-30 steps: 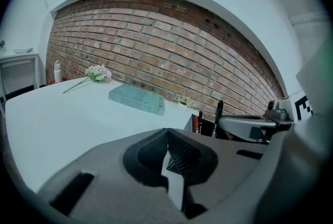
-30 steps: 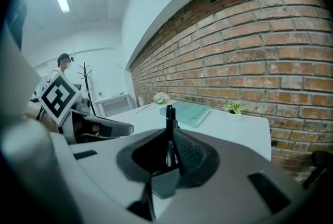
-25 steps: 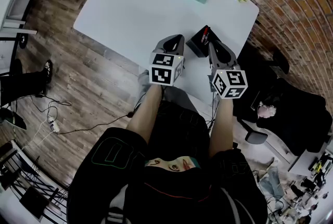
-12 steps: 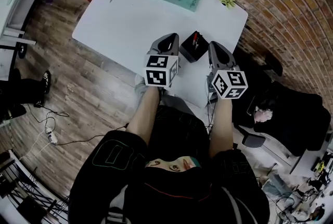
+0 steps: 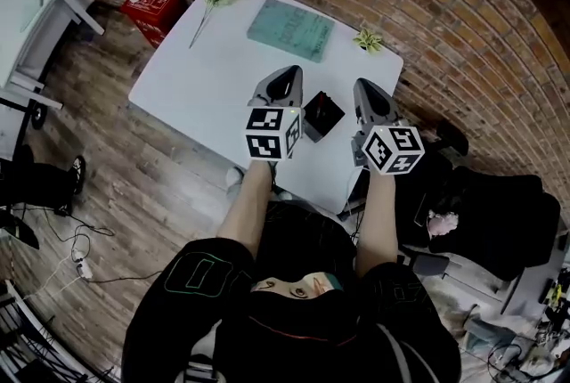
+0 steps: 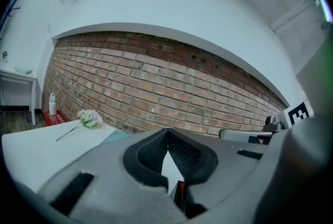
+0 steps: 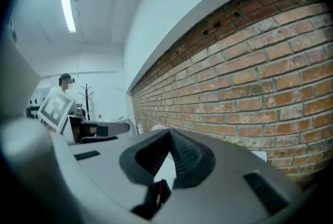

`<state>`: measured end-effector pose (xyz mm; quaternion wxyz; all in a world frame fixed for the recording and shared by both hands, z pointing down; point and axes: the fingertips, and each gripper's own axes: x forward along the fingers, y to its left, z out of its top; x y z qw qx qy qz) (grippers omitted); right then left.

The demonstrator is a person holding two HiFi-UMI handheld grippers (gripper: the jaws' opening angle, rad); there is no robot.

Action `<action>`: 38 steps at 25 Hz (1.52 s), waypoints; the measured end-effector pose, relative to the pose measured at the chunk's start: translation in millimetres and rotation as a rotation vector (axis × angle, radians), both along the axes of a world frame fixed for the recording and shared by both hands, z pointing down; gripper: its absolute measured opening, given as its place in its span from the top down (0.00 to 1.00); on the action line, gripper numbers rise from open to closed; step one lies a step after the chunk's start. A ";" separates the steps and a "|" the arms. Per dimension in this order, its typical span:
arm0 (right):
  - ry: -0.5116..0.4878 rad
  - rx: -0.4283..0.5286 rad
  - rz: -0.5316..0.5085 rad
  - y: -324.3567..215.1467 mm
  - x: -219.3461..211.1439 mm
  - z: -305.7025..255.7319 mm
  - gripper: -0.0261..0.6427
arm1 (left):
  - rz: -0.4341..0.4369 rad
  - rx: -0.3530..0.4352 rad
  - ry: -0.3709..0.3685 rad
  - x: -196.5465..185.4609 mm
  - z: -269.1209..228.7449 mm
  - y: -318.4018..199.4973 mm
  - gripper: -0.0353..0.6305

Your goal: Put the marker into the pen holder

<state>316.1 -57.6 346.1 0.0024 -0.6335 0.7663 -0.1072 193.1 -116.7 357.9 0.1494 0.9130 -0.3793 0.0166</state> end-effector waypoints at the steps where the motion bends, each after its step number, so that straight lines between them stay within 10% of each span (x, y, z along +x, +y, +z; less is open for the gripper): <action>1: 0.008 0.010 0.007 -3.5 1.2 -6.8 0.95 | -0.002 0.021 0.000 -0.1 -8.1 -2.7 0.94; 22: 0.151 0.207 0.233 -14.9 45.7 -133.4 0.95 | -0.004 0.406 -0.043 24.3 -148.2 -23.8 0.94; 38: 0.221 0.180 0.331 11.4 67.1 -101.9 0.95 | 0.041 0.455 -0.107 37.6 -126.9 -8.3 0.93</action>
